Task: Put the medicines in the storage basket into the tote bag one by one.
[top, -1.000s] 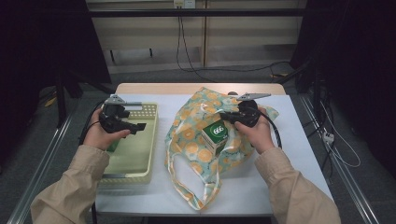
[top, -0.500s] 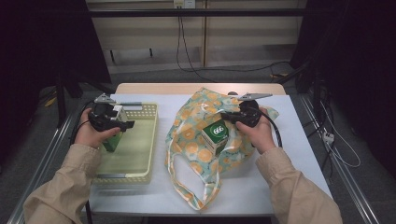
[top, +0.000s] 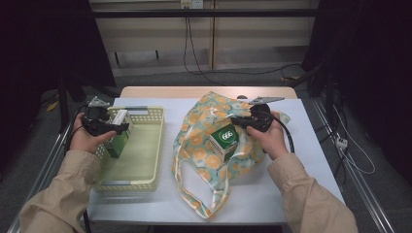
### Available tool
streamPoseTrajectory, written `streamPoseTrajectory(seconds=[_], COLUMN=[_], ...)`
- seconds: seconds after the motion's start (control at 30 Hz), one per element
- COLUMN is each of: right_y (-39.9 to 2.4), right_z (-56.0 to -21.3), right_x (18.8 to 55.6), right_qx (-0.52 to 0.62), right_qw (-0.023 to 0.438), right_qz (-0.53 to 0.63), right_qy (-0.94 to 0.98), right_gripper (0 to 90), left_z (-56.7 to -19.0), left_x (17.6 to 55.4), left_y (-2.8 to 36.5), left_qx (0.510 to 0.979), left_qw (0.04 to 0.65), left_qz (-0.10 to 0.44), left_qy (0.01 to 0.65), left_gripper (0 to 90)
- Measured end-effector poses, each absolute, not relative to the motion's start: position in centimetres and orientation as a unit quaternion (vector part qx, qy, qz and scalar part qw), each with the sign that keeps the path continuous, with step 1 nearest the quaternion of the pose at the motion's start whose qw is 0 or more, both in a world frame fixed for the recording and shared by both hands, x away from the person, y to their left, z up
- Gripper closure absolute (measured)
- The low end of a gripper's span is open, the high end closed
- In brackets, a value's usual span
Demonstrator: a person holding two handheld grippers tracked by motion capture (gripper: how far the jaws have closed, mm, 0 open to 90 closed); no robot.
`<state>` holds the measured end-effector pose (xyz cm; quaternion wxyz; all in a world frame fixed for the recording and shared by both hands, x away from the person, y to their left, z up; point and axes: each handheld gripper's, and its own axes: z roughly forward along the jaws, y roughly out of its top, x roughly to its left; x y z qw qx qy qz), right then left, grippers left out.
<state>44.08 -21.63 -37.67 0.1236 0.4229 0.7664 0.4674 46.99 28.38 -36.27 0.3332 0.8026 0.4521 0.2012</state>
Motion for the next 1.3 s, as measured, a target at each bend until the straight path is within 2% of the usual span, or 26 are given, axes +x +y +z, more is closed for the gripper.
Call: streamPoseTrajectory(seconds=[0.1,0.23,0.3,0.33,0.43,0.53,0.67,1.03,1.3], right_y=[-21.7,-21.8,-21.8,-21.9,-22.0,-22.2,-22.3,-22.1,-22.0], right_z=[-37.6,-37.6,-37.5,-37.5,-37.3,-37.3,-37.3,-37.4,-37.4], right_x=[44.1,44.1,44.0,44.0,44.0,44.0,43.9,44.0,44.0], right_qx=[0.423,0.425,0.425,0.424,0.424,0.427,0.427,0.427,0.426], right_qw=[0.124,0.125,0.125,0.126,0.128,0.128,0.129,0.129,0.131], right_qz=[0.469,0.469,0.469,0.469,0.470,0.470,0.471,0.470,0.468], right_qy=[0.766,0.764,0.764,0.765,0.763,0.761,0.761,0.762,0.763], right_gripper=[87.6,87.6,87.6,87.6,87.6,87.6,87.6,87.6,87.6], left_z=[-36.8,-37.7,-37.9,-37.9,-37.8,-37.6,-36.6,-31.1,-29.4], left_x=[47.1,47.0,46.9,46.9,46.8,46.7,46.2,43.7,42.4], left_y=[28.5,28.5,28.5,28.4,28.0,27.4,26.7,22.9,19.0], left_qx=[0.802,0.801,0.804,0.805,0.806,0.808,0.805,0.833,0.856], left_qw=[0.324,0.306,0.298,0.294,0.295,0.293,0.319,0.378,0.393], left_qz=[0.190,0.174,0.166,0.169,0.161,0.162,0.152,0.136,0.110], left_qy=[0.465,0.484,0.487,0.487,0.487,0.485,0.476,0.381,0.317], left_gripper=[16.8,25.3,37.4,40.6,61.2,62.3,62.5,62.5,62.5])
